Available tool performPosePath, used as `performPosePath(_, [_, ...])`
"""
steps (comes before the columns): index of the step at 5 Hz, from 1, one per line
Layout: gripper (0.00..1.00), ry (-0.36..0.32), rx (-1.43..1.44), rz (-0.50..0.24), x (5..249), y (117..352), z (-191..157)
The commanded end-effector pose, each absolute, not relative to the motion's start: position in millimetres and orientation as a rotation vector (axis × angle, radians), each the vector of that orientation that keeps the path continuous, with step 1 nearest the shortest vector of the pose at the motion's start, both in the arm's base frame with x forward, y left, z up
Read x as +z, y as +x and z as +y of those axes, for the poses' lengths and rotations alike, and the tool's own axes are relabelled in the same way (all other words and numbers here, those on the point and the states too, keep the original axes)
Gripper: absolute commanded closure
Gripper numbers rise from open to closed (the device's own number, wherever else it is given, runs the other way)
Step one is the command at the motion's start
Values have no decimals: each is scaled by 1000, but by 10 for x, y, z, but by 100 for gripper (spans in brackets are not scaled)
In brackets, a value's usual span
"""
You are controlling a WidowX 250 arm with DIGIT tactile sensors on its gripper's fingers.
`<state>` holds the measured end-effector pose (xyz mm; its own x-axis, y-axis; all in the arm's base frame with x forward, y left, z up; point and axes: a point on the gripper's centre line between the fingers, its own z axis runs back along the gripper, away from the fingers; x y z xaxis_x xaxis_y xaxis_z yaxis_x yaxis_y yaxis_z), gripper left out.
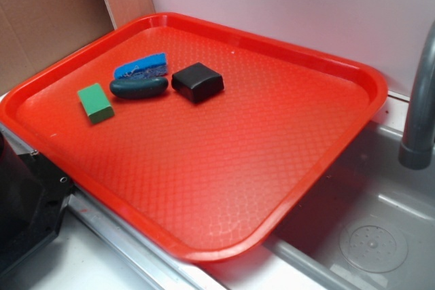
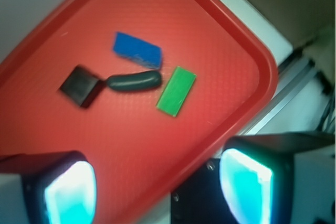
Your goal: Grab the green block.
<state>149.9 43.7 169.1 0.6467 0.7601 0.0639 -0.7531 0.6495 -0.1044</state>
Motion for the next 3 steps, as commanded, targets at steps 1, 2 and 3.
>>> performPosePath(1, [0,-75,1133,-166,1199,1444,674])
performPosePath(2, [0,-17,1217,-196,893,1482,729])
performPosePath(3, [0,48,1231,-199,606,1564,761])
